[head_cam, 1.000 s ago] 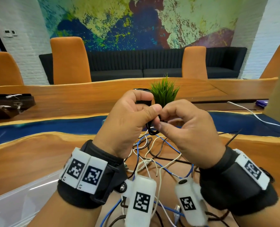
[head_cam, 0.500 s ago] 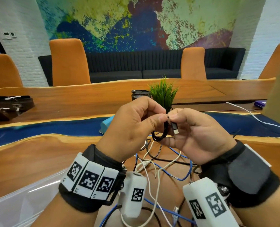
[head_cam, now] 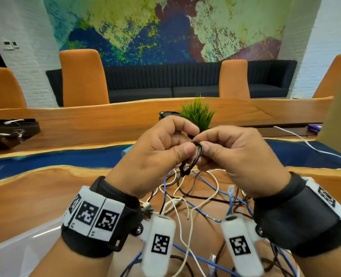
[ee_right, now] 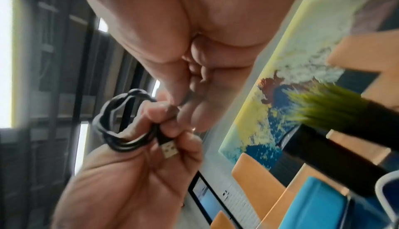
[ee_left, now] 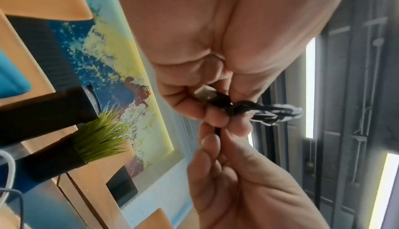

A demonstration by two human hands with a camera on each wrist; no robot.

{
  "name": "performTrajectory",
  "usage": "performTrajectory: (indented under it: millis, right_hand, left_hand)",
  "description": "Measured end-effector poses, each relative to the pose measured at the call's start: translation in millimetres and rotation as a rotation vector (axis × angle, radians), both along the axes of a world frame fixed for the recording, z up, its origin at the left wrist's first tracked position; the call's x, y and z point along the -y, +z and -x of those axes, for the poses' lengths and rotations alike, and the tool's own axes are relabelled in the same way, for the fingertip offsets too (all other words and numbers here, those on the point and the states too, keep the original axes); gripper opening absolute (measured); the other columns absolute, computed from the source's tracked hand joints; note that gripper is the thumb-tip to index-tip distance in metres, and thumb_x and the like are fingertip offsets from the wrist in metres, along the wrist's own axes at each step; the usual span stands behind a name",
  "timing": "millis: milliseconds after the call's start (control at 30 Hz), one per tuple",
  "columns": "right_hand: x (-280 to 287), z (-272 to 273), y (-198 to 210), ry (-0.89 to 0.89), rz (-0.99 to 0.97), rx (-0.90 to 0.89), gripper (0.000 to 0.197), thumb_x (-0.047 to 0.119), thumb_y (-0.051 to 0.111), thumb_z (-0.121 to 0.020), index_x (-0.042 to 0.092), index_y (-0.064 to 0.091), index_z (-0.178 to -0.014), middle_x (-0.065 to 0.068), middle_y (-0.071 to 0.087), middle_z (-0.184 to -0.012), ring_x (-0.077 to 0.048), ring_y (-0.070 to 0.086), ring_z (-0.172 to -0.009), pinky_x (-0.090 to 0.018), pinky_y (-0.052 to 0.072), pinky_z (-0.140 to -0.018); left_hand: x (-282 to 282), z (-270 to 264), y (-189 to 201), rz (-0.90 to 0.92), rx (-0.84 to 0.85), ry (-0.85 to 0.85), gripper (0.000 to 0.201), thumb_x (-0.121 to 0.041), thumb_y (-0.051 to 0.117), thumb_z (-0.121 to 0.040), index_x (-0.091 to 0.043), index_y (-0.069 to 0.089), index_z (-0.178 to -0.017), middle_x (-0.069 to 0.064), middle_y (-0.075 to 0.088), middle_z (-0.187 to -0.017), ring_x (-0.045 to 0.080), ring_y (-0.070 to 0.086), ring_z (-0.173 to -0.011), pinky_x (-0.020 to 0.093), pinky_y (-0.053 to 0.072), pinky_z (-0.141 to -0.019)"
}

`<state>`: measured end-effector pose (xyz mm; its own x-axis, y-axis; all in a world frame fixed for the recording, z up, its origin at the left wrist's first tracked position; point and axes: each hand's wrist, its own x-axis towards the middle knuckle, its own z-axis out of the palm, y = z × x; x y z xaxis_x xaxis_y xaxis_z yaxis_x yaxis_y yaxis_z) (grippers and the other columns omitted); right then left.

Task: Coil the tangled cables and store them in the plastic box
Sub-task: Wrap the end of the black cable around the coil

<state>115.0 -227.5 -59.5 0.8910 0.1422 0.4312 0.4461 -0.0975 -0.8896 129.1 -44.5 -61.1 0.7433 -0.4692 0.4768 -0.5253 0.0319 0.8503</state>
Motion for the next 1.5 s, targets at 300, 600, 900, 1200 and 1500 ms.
performTrajectory:
  millis: [300,600,900,1200,1500]
  right_hand:
    - [1,4,3,0.068,-0.071,-0.217,0.013,0.010,0.061,-0.091,0.002,0.072,-0.091,-0.013,0.071,-0.074,-0.015,0.066,-0.059,-0.032,0.059,-0.059]
    - [-10,4,-5,-0.118,0.046,-0.031,0.012,0.005,0.072,-0.083,0.012,0.068,-0.092,-0.010,0.073,-0.075,-0.020,0.072,-0.063,-0.036,0.060,-0.060]
    - [2,-8,-8,0.094,-0.181,-0.175,0.025,-0.001,0.070,-0.080,0.011,0.068,-0.102,-0.014,0.072,-0.080,-0.018,0.068,-0.062,-0.029,0.058,-0.058]
    - [8,-6,-5,-0.180,0.137,0.277,0.006,0.016,0.072,-0.086,0.018,0.074,-0.092,0.001,0.072,-0.077,-0.013,0.069,-0.068,-0.032,0.056,-0.060]
    - [63,8,33,-0.238,0.137,0.129,0.012,0.004,0.071,-0.083,0.013,0.073,-0.091,-0.022,0.072,-0.088,-0.024,0.069,-0.071,-0.036,0.061,-0.064]
  left_hand:
    - [9,6,3,-0.348,0.426,0.452,0.015,-0.024,0.054,-0.097,-0.025,0.068,-0.103,-0.014,0.068,-0.085,0.003,0.064,-0.084,0.015,0.049,-0.071]
    - [12,1,-2,-0.152,0.186,0.511,0.012,-0.012,0.060,-0.097,-0.017,0.069,-0.102,-0.003,0.070,-0.091,0.006,0.065,-0.081,0.021,0.053,-0.071]
    - [16,0,4,0.452,-0.558,0.228,0.012,-0.005,0.057,-0.093,-0.012,0.067,-0.092,0.005,0.070,-0.073,0.013,0.060,-0.063,0.025,0.047,-0.064]
    - [23,8,-1,0.198,-0.254,0.279,0.011,-0.010,0.070,-0.083,-0.010,0.068,-0.094,0.011,0.073,-0.082,0.020,0.068,-0.076,0.029,0.052,-0.068]
    - [9,11,15,-0.019,0.002,0.277,0.016,-0.020,0.073,-0.083,-0.021,0.072,-0.099,0.011,0.076,-0.099,0.025,0.071,-0.090,0.030,0.053,-0.075]
